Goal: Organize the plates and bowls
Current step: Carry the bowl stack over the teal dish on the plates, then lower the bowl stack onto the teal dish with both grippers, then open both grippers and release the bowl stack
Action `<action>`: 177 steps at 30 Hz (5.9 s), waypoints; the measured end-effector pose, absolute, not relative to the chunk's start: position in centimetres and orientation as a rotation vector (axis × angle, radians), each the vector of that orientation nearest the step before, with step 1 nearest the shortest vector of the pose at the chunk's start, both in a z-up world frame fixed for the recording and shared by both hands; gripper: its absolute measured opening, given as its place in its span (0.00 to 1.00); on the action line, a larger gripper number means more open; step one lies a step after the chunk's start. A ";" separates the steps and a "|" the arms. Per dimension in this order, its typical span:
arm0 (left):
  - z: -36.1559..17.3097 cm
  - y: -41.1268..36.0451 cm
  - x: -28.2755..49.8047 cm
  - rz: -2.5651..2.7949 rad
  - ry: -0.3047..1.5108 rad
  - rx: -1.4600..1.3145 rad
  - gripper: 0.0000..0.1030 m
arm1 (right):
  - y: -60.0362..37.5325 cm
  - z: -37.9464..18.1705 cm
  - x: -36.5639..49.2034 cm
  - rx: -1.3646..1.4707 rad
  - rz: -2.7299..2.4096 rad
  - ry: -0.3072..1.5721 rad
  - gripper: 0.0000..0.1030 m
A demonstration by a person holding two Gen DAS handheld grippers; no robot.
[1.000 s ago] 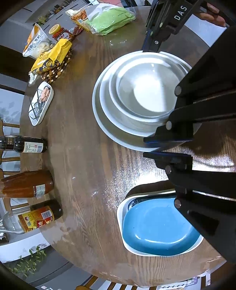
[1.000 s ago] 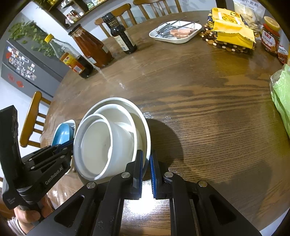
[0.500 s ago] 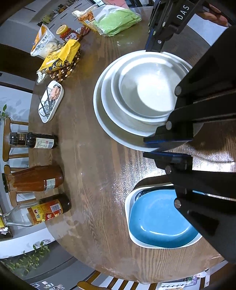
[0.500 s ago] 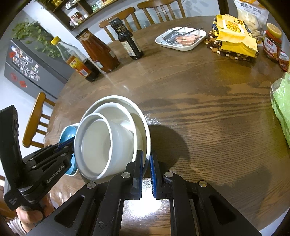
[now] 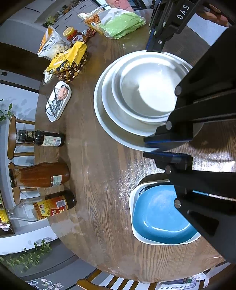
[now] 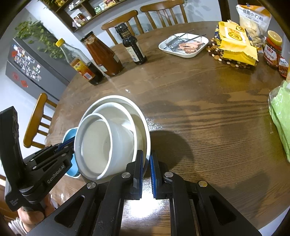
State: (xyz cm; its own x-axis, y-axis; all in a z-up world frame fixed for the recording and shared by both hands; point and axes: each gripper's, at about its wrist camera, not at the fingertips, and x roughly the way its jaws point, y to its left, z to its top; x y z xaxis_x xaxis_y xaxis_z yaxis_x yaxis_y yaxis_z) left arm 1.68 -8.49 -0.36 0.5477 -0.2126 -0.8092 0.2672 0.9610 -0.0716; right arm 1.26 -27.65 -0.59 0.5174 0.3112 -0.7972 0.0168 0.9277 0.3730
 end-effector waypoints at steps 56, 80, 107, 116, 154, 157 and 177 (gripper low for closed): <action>-2.6 8.7 2.1 -0.075 1.017 -0.080 0.05 | -11.0 -1.7 5.6 0.233 0.406 1.102 0.12; -3.3 8.8 6.0 -0.112 1.064 -0.050 0.05 | -11.6 -2.8 8.5 0.342 0.329 1.142 0.12; -2.4 6.7 11.4 -0.109 1.016 -0.018 0.05 | -13.3 -1.7 13.6 0.313 0.256 1.081 0.12; -2.4 6.5 11.8 -0.112 1.015 -0.010 0.05 | -13.2 -1.6 14.0 0.290 0.252 1.083 0.12; -2.5 6.4 11.8 -0.097 1.015 0.011 0.09 | -12.9 -1.6 14.1 0.258 0.234 1.093 0.12; -2.5 6.5 11.8 -0.092 1.015 0.006 0.10 | -13.1 -1.6 14.1 0.268 0.237 1.094 0.12; -2.8 8.3 12.0 -0.008 1.031 -0.034 0.66 | -13.3 -1.1 13.8 0.221 0.185 1.092 0.13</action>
